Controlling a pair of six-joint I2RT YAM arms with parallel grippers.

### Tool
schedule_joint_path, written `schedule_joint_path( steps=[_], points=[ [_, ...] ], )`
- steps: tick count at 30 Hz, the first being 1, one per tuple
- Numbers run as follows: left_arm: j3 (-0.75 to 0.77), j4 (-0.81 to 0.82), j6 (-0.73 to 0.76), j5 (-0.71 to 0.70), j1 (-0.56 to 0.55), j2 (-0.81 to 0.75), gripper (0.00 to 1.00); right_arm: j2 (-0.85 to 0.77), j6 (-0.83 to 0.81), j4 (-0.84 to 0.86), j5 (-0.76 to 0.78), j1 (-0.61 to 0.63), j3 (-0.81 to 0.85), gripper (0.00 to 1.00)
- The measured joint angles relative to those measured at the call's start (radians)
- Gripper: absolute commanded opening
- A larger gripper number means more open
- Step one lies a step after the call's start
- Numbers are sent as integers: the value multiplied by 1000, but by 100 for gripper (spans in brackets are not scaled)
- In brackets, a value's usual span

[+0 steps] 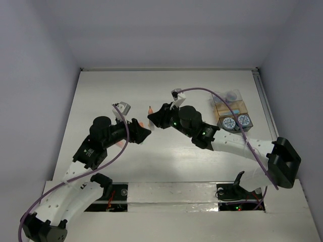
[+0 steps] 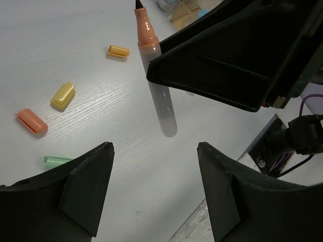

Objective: Sort the stationery into containers
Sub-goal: Pick up the pen from the center of the board, then pick up the pen cap from the center of the board.

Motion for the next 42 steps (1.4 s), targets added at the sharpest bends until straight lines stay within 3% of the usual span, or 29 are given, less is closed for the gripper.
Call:
schedule_joint_path(
  steps=[10,17,21,23,25,29,31,34,37,39,40,41,42],
  points=[
    [0,1,0,-1,0,6,52,45,29,61,-1,73,38,8],
    [0,6,0,-3,0,6,29,85,45,84,-9,95,64,8],
    [0,0,-5,-34,3,6,4,86,48,92,-10,96,65,8],
    [0,-5,-4,-53,4,6,0,86,47,93,-9,96,65,10],
    [0,-5,-5,-57,3,5,0,85,46,93,-7,96,65,16],
    [0,-4,-4,-55,0,-5,0,66,35,78,0,97,63,52],
    [0,-5,-1,-55,-3,-13,0,34,17,55,-1,99,57,62],
    [0,-5,4,-58,-5,-23,0,-42,-20,9,-13,97,48,66],
    [0,-7,8,-70,-5,-24,0,-138,-69,-48,-37,87,46,65],
    [0,-12,13,-83,-5,-25,0,-198,-107,-80,-51,79,45,46],
    [0,-14,16,-91,-5,-26,0,-220,-118,-93,-58,74,44,46],
    [2,-19,21,-104,-5,-28,0,-240,-132,-108,-68,67,43,28],
    [3,-23,26,-114,-5,-31,0,-251,-155,-120,-77,61,42,24]
  ],
)
